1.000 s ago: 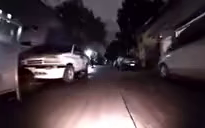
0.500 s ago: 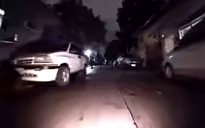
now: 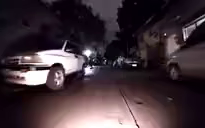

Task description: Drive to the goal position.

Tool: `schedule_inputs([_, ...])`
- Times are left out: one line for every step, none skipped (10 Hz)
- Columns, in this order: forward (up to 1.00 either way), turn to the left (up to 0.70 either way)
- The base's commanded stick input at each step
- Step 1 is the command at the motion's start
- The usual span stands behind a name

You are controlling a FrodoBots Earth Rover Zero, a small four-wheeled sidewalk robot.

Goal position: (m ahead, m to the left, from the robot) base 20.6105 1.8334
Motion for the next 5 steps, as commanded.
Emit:
schedule_inputs([0.7,0.0])
schedule_inputs([0.7,0.0])
schedule_inputs([0.82,0.0])
schedule_inputs([0.85,0.0])
schedule_inputs([0.85,0.0])
